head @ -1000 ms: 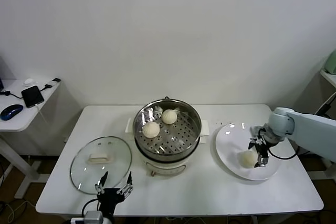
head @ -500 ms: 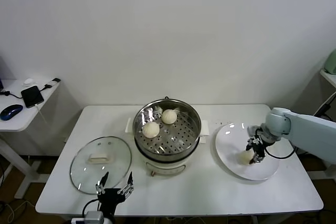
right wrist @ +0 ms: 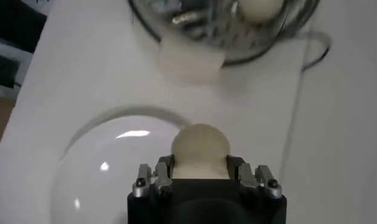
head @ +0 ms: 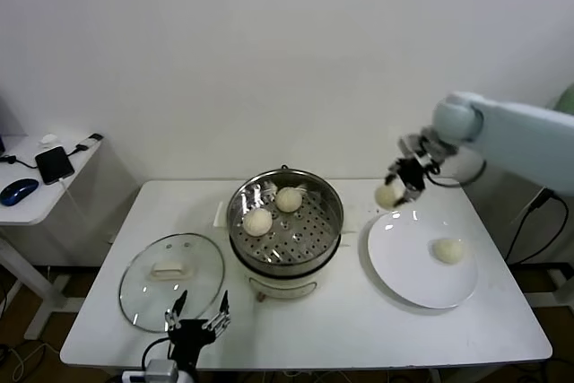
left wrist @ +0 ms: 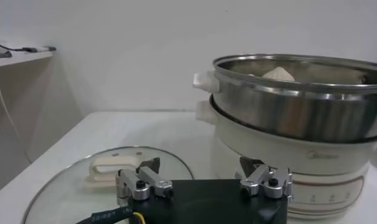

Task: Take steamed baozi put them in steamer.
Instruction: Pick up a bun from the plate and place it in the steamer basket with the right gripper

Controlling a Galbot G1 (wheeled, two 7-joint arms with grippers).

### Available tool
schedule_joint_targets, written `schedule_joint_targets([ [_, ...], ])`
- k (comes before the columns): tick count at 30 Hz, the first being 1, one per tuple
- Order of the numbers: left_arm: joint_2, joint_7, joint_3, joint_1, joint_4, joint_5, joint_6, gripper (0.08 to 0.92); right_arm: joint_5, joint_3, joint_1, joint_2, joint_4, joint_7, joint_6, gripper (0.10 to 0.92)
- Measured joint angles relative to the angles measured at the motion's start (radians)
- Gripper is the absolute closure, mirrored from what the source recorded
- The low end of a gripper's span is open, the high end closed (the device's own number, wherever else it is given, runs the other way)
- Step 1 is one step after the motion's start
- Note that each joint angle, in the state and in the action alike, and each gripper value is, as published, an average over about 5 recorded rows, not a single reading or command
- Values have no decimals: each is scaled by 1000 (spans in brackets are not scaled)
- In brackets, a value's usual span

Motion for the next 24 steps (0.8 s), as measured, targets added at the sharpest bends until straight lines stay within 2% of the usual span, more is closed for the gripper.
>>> schedule_joint_targets([
  [6,1,-3,-1,8,0,0,-5,177,15,21,105,158,54,-37,129,440],
  [13,4,-6,-9,12,1,-2,-9,177,-45,33,101,307,123,-47,286,440],
  [24,1,-12,-17,10,11,-7,-15,177,-203,20,-21,402,141,-25,440,440],
])
